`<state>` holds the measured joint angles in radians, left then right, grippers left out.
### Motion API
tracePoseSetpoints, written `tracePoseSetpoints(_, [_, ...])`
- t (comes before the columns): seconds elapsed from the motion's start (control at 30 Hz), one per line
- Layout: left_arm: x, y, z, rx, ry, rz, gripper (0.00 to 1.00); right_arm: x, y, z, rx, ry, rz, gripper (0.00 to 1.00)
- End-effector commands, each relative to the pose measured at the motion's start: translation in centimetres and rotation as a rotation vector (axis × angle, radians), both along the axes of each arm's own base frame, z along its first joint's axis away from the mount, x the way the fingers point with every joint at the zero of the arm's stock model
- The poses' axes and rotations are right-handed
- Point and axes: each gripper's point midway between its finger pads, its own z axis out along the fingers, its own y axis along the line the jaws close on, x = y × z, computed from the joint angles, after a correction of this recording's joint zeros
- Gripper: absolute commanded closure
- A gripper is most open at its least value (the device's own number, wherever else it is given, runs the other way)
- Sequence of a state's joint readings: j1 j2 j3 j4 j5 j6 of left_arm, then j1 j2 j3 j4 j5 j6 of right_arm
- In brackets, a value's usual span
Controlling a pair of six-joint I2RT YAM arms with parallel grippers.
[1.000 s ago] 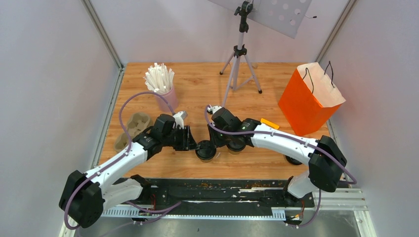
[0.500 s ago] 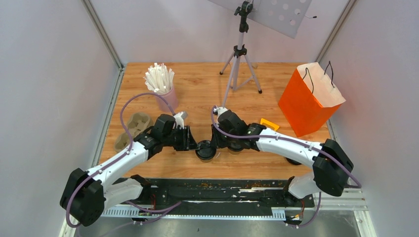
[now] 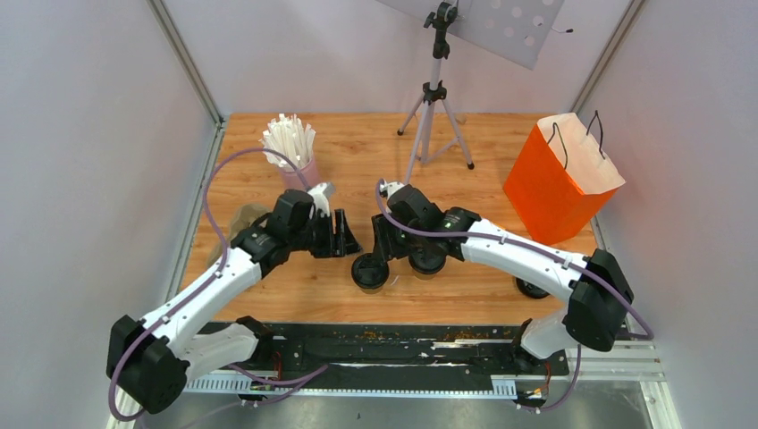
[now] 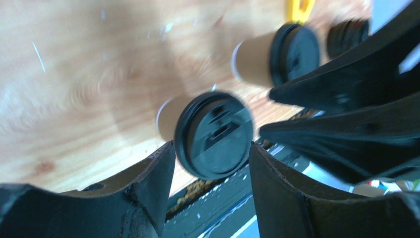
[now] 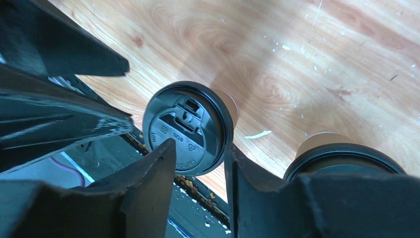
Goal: Pack the takeout coffee
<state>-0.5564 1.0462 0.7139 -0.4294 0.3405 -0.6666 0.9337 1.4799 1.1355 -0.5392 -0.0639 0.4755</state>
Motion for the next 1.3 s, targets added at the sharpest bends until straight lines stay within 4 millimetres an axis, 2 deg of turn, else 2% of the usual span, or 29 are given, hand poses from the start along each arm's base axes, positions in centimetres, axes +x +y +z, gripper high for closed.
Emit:
tracePoseSetpoints(0.0, [2.1, 1.2, 7.0, 0.021, -0.18, 0.059, 0.35, 0.4, -0.4, 3.4, 0.013, -0.063, -0.006, 0.52])
tracePoseSetpoints(0.07, [2.3, 2.0, 9.2, 0.027, -0.226, 0.104, 0.35, 0.3, -0.5, 3.5, 0.013, -0.065, -0.009, 0.4])
tracePoseSetpoints(0.17, [1.9, 3.3, 13.0, -0.001, -0.311, 0.158, 0.28, 0.1, -0.2, 3.4, -0.013, -0.079, -0.006, 0.29])
tracePoseSetpoints(0.2, [1.5, 3.7, 14.3, -0.019, -0.338, 0.164, 0.22, 0.1, -0.1, 3.4, -0.028, -0.088, -0.011, 0.26])
tracePoseSetpoints(0.23, [1.0, 3.9, 15.7, -0.038, -0.365, 0.164, 0.04, 0.0, 0.0, 3.5, -0.042, -0.095, -0.017, 0.21])
tracePoseSetpoints(0.27, [0.5, 4.2, 16.8, -0.052, -0.388, 0.165, 0.01, -0.1, 0.2, 3.5, -0.054, -0.106, -0.02, 0.17])
tracePoseSetpoints(0.37, [-0.8, 5.7, 19.1, -0.052, -0.443, 0.184, 0.0, -0.1, 0.8, 3.5, -0.086, -0.133, -0.027, 0.08])
tracePoseSetpoints(0.47, [-1.9, 7.3, 19.8, -0.031, -0.476, 0.206, 0.0, -0.2, 1.3, 3.2, -0.117, -0.151, -0.031, 0.02])
tracePoseSetpoints(0.6, [-3.2, 9.0, 20.0, -0.013, -0.502, 0.244, 0.0, -0.7, 2.5, 2.7, -0.135, -0.152, -0.013, 0.02])
tracePoseSetpoints(0.7, [-4.0, 10.3, 20.9, -0.035, -0.535, 0.295, 0.0, -0.8, 3.0, 2.0, -0.175, -0.155, -0.006, 0.03])
tracePoseSetpoints(0.87, [-5.2, 11.0, 22.3, -0.103, -0.579, 0.318, 0.0, -0.8, 3.7, 1.3, -0.229, -0.158, 0.006, 0.05])
tracePoseSetpoints(1.07, [-5.3, 11.5, 21.4, -0.055, -0.574, 0.315, 0.0, -0.9, 4.1, 0.3, -0.256, -0.151, 0.021, 0.07])
tracePoseSetpoints(1.27, [-5.1, 11.1, 21.1, -0.056, -0.573, 0.304, 0.0, -1.4, 3.8, -1.5, -0.31, -0.147, 0.025, 0.09])
